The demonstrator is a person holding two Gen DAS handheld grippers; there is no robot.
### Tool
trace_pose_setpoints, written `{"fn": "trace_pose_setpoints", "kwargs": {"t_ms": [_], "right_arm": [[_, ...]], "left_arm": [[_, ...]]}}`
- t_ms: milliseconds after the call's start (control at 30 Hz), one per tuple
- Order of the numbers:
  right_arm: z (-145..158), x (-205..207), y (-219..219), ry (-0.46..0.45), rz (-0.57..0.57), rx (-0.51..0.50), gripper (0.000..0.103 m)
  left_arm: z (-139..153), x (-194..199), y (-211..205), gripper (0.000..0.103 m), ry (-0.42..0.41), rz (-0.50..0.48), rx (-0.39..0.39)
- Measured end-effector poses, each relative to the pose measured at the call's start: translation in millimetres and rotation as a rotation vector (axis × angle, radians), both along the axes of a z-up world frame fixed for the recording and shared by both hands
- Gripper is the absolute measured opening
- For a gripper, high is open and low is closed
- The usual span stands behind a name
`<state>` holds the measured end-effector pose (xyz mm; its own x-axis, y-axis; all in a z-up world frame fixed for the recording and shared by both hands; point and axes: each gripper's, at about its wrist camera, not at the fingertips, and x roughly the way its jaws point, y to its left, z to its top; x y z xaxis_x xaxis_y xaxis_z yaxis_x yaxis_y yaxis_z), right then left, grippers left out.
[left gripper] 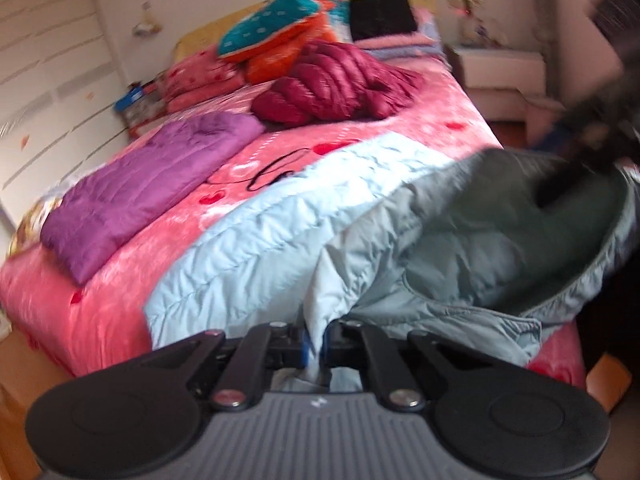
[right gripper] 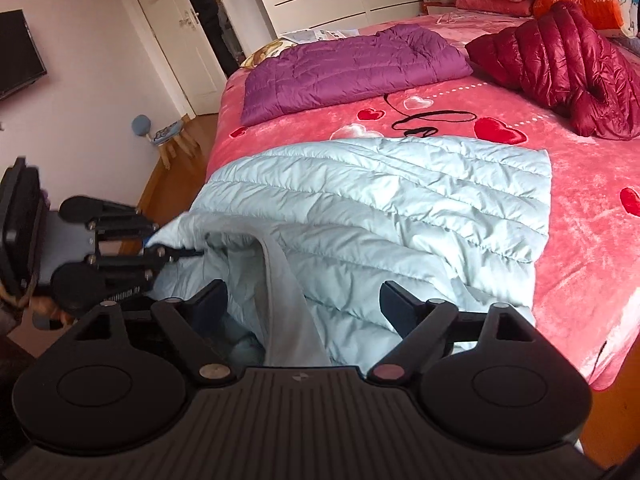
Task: Fold large clothes
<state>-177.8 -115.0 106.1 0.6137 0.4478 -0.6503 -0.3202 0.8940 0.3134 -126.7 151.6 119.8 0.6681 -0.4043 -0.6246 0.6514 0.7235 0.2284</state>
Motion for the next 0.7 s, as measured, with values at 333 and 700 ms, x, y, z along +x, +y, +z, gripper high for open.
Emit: {"fn": "trace_pose_setpoints", "kwargs": {"t_ms": [333,700], "right_arm": [[-13,-53,4,-0.031,0.005,-0.310,0.068],[84,-63,-25,-0.420,-0.375,-0.284,0.010]], "left_arm": [[28,19,9,0.003,0.012,0.111,-0.112],[139,-13,23,0.003,-0.201,0.066,-0.286]]}}
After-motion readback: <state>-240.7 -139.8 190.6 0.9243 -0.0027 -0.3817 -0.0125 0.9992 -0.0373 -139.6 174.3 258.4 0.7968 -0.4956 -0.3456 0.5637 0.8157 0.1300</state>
